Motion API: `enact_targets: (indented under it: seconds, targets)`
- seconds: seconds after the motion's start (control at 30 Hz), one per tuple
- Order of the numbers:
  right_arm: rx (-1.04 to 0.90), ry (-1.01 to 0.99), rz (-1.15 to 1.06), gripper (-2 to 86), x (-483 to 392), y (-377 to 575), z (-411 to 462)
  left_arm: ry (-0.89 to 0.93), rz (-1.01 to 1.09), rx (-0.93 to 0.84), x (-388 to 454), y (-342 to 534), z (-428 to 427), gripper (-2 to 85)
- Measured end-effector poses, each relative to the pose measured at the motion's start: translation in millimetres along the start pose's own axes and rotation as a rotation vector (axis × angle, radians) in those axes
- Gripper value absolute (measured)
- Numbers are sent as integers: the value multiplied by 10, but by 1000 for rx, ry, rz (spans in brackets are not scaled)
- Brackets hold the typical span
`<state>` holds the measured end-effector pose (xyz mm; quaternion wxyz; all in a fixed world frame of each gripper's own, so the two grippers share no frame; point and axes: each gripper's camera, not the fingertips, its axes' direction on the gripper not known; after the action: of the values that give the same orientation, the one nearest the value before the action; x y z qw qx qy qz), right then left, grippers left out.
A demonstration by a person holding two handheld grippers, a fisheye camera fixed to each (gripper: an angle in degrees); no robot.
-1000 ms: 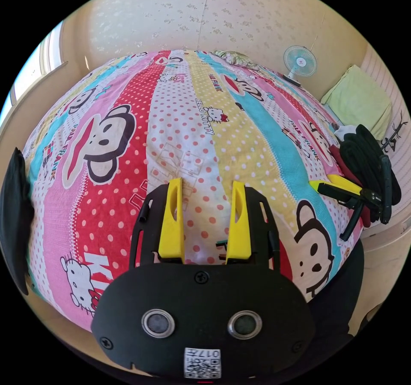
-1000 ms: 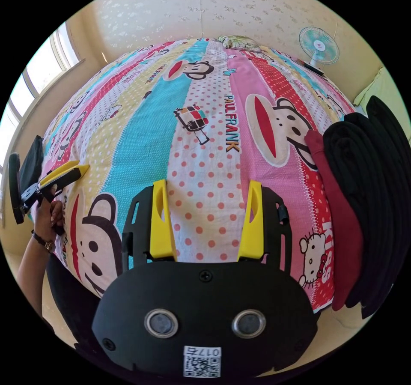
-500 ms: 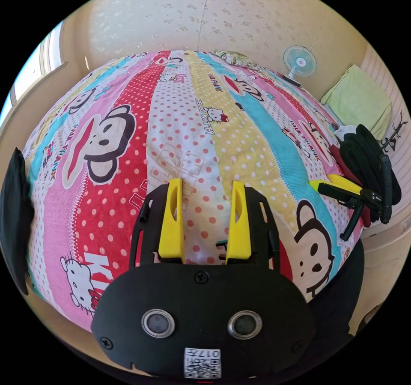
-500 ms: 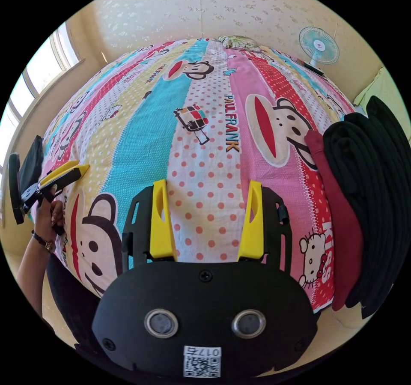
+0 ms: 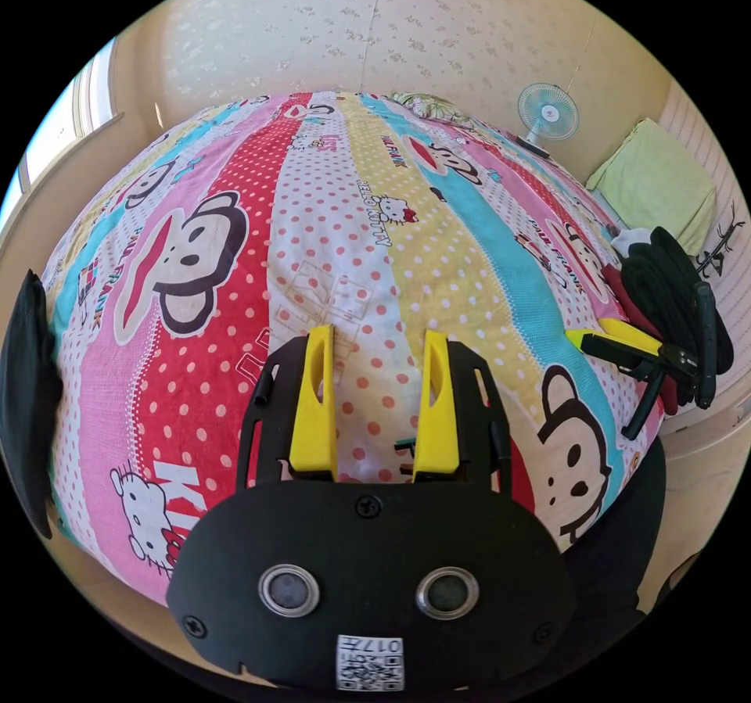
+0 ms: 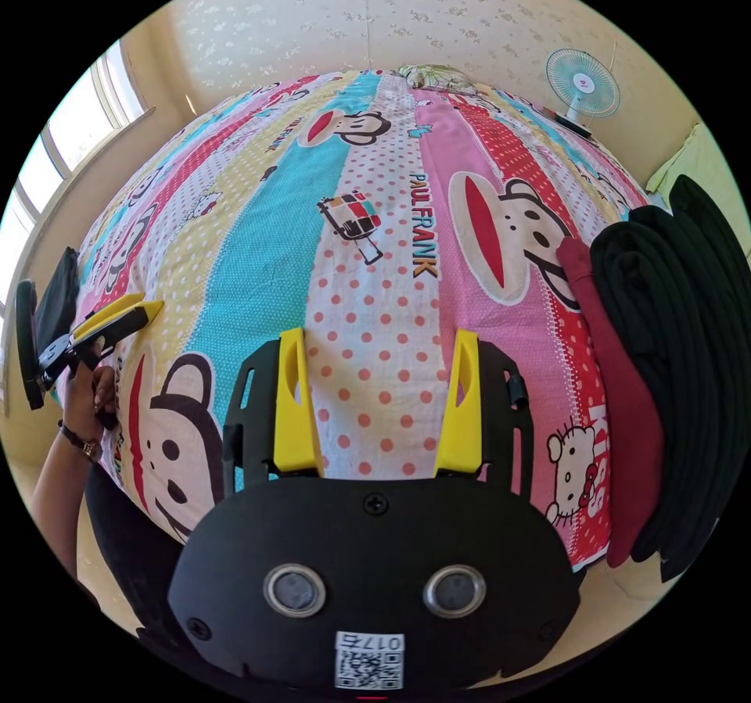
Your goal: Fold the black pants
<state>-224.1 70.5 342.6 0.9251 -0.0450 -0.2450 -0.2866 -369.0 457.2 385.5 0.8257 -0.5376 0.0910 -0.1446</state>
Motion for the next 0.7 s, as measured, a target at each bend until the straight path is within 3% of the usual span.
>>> enact_targets:
  seconds: [0.7]
  targets:
    - [0,0,1,244,-34,-47,39,-2,0,0,46,-76,-62,160]
